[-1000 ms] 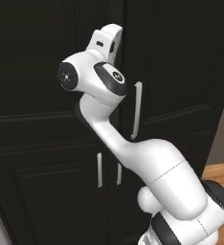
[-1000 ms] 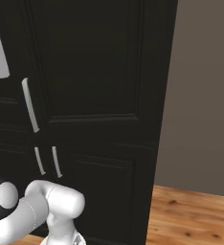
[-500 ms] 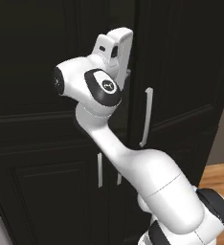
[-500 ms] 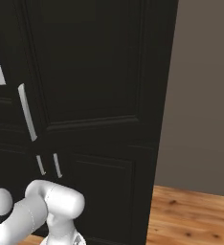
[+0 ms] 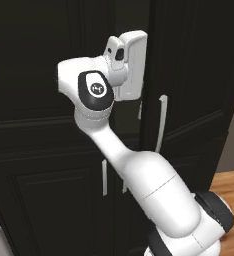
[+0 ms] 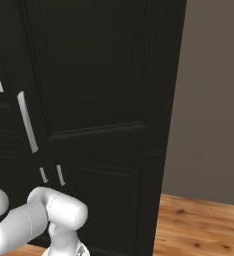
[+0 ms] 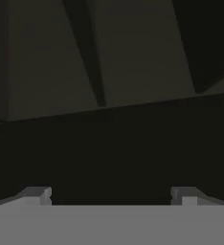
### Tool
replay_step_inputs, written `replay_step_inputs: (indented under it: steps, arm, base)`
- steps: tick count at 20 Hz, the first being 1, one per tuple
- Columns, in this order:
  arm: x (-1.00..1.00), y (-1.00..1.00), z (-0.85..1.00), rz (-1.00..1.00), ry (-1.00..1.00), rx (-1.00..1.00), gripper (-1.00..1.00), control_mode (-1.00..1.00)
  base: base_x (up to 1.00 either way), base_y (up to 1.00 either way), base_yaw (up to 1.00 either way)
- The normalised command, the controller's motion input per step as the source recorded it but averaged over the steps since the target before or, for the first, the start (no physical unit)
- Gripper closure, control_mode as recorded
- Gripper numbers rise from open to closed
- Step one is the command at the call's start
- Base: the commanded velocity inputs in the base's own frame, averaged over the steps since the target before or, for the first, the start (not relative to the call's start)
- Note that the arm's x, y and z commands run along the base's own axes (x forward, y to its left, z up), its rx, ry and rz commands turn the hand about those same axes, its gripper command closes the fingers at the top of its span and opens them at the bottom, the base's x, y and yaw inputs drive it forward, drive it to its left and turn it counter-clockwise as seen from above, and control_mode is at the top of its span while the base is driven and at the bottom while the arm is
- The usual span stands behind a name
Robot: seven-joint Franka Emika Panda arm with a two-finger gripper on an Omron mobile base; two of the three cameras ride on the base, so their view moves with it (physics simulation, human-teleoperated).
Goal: The dining table condiment station is running low on shaker. Refill the condiment station by opening the cabinet and taking the shaker from the cabinet and placing it on the dining table.
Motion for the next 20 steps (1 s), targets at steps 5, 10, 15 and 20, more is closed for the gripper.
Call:
replay_step_inputs:
  steps: [5, 10, 15, 20]
  arm:
    - [-0.89, -0.54, 0.01, -0.23, -0.15, 0.00, -1.00, -1.00]
    - [-0.61, -0.93, 0.00, -0.13, -0.04, 0.00, -1.00, -1.00]
    - [-1.00, -0.92, 0.00, -0.13, -0.18, 0.00, -1.00, -1.00]
    - [-0.94, -0.89, 0.00, -0.11, -0.16, 0.00, -1.00, -1.00]
  base:
    - [0.00, 0.00, 0.00]
    - [0.00, 0.00, 0.00]
    - [0.00, 0.00, 0.00]
    - [0.00, 0.00, 0.00]
